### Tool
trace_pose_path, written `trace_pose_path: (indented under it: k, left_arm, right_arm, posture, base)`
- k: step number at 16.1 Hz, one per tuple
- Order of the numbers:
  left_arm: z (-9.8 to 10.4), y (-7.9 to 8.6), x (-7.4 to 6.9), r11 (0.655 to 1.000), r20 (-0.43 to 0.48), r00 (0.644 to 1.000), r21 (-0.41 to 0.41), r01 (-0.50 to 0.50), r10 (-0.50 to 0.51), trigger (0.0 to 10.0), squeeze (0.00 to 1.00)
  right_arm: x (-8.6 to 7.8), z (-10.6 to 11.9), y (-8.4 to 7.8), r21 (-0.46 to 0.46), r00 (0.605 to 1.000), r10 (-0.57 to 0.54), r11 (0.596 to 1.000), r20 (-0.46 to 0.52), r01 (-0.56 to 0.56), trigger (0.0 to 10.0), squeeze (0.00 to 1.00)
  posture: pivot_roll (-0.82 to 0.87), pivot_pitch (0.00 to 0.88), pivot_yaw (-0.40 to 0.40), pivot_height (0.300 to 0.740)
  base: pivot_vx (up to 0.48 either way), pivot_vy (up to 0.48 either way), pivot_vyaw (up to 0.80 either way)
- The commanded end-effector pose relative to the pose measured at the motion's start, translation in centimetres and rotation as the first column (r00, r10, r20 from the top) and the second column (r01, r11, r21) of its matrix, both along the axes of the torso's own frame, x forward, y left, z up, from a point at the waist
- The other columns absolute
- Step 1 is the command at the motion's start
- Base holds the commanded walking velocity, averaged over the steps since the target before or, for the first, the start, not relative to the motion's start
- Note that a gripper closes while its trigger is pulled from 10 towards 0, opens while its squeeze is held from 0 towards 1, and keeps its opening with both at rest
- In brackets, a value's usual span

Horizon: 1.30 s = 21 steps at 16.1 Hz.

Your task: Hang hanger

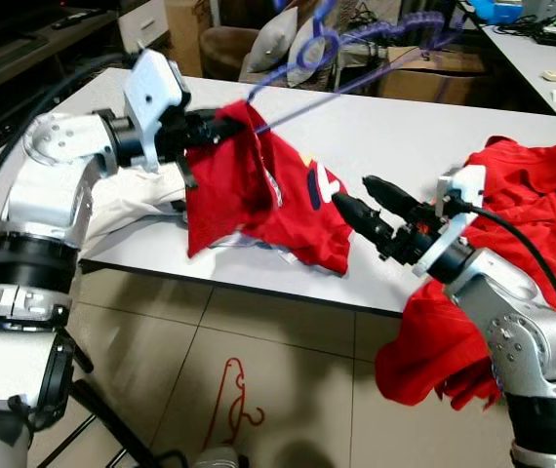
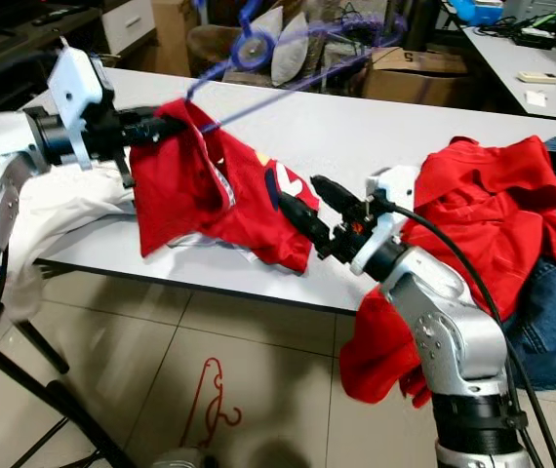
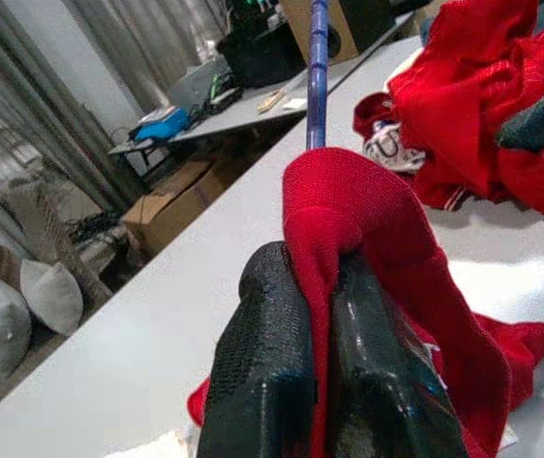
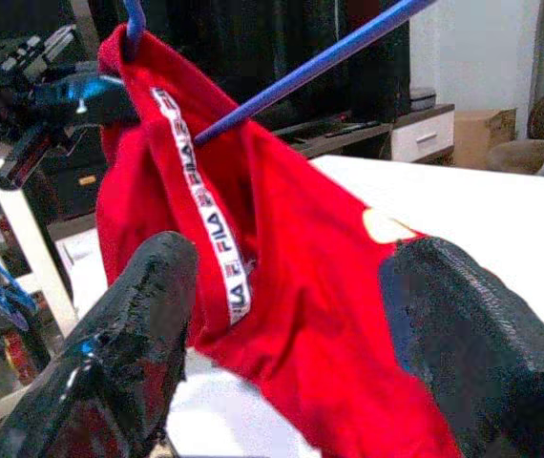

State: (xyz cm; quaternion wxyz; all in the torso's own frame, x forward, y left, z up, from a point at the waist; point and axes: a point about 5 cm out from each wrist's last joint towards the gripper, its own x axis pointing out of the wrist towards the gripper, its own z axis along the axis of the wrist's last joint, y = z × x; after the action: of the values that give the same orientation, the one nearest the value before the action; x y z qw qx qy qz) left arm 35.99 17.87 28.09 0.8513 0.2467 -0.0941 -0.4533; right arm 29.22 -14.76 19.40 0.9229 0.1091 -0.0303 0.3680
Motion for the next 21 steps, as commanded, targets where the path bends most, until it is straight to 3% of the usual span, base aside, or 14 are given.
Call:
trace_pose_path:
  k: [1,5,6,7,12,15,18,20,21]
  left_arm:
    - [0.6,-0.8,-0.2,1.000,0.030,1.000,0.004,0.004,-0.004,0.0,0.00]
    - [1.5,-2.3,-0.6,1.000,0.063,0.998,-0.013,-0.001,0.002,0.0,0.00]
    - [1.6,-2.6,-0.7,1.000,0.067,0.998,-0.007,0.000,0.001,0.0,0.00]
    - [1.6,-2.9,-0.8,1.000,0.066,0.998,-0.007,0.007,-0.006,0.0,0.00]
    - [1.8,-3.1,-1.3,1.000,0.073,0.997,0.014,-0.013,0.012,0.0,0.00]
    - [1.3,-2.1,-1.3,0.997,0.069,0.996,0.043,-0.059,0.056,0.0,0.00]
    - [1.2,-1.8,-1.1,0.995,0.072,0.994,0.042,-0.088,0.085,0.0,0.00]
    - [1.3,-1.9,-1.3,0.996,0.070,0.995,0.040,-0.074,0.071,0.0,0.00]
    - [1.7,-3.2,-2.6,0.999,0.049,0.997,0.013,0.051,-0.051,0.0,0.00]
  right_arm:
    - [0.3,0.1,0.7,0.001,1.000,-0.001,1.000,-0.003,0.001,10.0,1.00]
    - [2.3,0.5,4.2,0.061,1.000,-0.013,0.998,-0.008,0.013,10.0,1.00]
    - [2.6,0.6,4.7,0.069,1.000,-0.007,0.998,-0.008,0.008,10.0,0.68]
    - [2.9,0.7,5.0,0.071,1.000,-0.016,0.997,-0.010,0.016,10.0,0.00]
    - [4.7,1.4,5.4,0.128,0.992,-0.129,0.983,-0.012,0.130,10.0,0.00]
    - [4.6,2.0,4.3,0.177,0.989,-0.148,0.974,0.009,0.144,10.0,0.00]
    - [4.0,1.9,4.2,0.152,0.998,-0.057,0.987,0.036,0.051,10.0,0.00]
    - [4.1,1.8,4.1,0.155,0.997,-0.073,0.986,0.029,0.067,10.0,0.00]
    - [4.9,1.3,4.1,0.134,0.993,-0.117,0.984,-0.003,0.116,10.0,0.00]
  posture:
    - [0.12,0.000,-0.004,0.740]
    - [0.14,0.000,-0.006,0.740]
    - [0.14,0.000,-0.008,0.740]
    - [0.15,0.000,-0.008,0.740]
    - [0.16,0.000,-0.016,0.740]
    - [0.16,0.000,-0.025,0.740]
    - [0.17,0.000,-0.030,0.740]
    - [0.17,0.000,-0.030,0.740]
    - [0.17,0.000,-0.029,0.740]
  base:
    - [0.000,0.000,0.00]
    - [0.000,0.000,0.00]
    - [0.000,0.000,0.00]
    - [0.000,0.000,0.00]
    - [0.000,0.000,0.00]
    - [0.000,0.000,0.00]
    - [0.000,0.000,0.00]
    - [0.000,0.000,0.00]
    - [0.000,0.000,0.00]
